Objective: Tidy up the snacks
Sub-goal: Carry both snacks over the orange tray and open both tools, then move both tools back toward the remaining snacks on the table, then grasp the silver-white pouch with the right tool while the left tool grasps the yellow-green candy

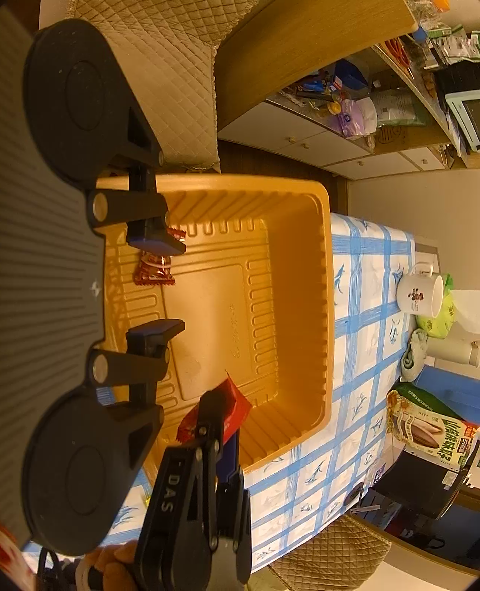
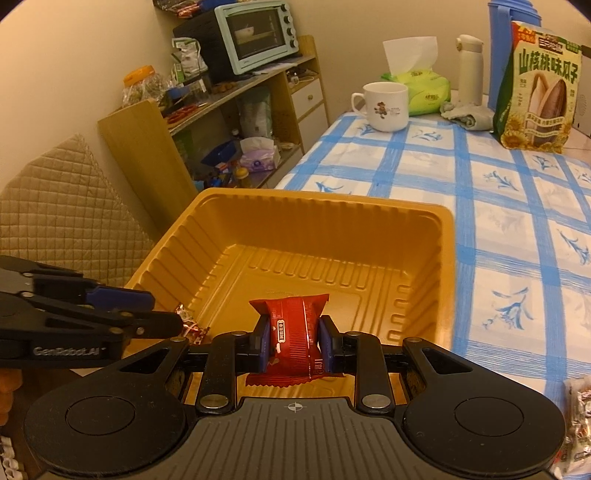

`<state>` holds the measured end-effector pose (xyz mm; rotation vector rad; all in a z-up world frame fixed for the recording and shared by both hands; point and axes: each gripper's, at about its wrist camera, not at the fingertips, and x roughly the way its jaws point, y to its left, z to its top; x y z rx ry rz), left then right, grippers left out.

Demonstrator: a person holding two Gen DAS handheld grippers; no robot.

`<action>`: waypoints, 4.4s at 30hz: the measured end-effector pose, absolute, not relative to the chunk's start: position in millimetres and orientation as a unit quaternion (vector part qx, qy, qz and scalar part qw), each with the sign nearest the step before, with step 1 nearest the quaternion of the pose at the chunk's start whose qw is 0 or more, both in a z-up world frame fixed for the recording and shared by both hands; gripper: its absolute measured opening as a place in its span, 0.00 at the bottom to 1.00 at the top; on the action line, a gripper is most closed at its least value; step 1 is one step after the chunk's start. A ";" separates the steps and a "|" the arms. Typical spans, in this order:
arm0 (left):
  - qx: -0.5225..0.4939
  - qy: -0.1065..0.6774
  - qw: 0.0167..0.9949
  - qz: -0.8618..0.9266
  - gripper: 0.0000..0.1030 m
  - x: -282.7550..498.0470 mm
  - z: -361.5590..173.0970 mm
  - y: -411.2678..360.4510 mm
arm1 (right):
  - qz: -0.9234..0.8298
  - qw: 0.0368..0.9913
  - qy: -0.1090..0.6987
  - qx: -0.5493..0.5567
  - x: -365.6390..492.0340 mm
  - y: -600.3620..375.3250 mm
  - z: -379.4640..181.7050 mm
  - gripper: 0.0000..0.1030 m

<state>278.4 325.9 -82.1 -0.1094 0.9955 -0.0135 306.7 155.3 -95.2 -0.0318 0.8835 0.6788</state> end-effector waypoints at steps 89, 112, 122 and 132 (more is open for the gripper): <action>-0.066 0.469 0.881 0.020 0.56 177.0 -102.2 71.0 | 0.353 0.841 0.390 -0.125 223.5 -118.1 -122.5 0.63; -0.007 0.466 0.884 -0.032 0.54 216.9 -112.1 64.6 | 0.353 0.831 0.386 -0.190 235.8 -85.8 -152.1 0.29; 0.011 0.459 0.888 -0.041 0.43 247.5 -126.0 54.2 | 0.316 0.856 0.387 -0.133 232.9 -107.1 -131.8 0.29; 0.012 0.452 0.892 -0.032 0.32 272.5 -141.9 48.6 | 0.278 0.881 0.375 -0.074 233.2 -139.3 -101.9 0.29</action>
